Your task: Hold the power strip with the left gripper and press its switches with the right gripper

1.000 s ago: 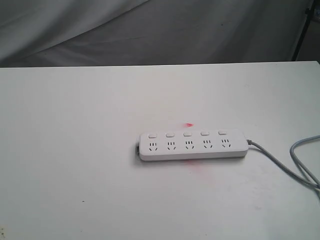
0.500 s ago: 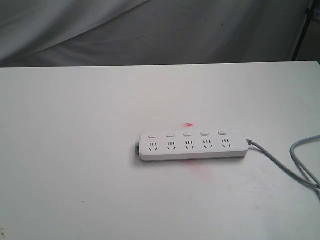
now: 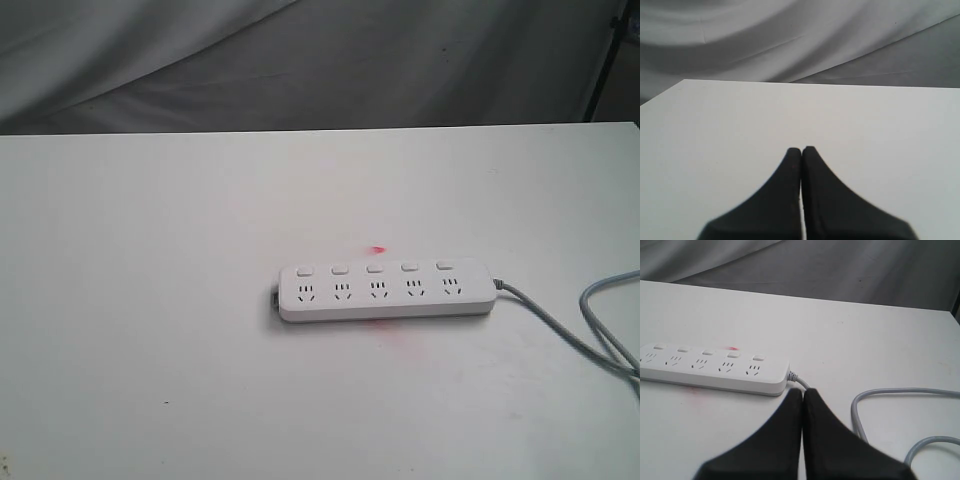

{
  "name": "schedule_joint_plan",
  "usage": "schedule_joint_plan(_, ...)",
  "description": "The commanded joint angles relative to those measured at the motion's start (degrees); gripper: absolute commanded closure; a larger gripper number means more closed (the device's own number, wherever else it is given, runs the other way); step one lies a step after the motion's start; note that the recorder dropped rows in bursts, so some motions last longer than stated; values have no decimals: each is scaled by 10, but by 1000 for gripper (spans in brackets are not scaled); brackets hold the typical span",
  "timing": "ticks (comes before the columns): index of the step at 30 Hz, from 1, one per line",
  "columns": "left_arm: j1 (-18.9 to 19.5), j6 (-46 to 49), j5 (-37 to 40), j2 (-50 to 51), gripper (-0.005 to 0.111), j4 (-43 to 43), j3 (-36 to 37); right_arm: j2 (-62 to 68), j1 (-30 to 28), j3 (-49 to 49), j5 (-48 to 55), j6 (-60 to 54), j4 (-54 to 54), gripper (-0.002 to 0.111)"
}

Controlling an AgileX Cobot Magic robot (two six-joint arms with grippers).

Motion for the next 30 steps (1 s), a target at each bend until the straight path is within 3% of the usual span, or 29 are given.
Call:
schedule_joint_plan(1,2,-6,5,2,106,0,2,-4,1,2,-2,1,2,108)
schedule_joint_plan(7,2,-6,41,105,106,0,-106,-4,1,2,-2,1,2,108)
schedule_joint_plan(23,2,-6,54,439,106,0,-507,-4,1,2,-2,1,2,108)
schedule_joint_plan(30,2,-6,22,500,106,0,-596,-4,1,2,-2,1,2,108)
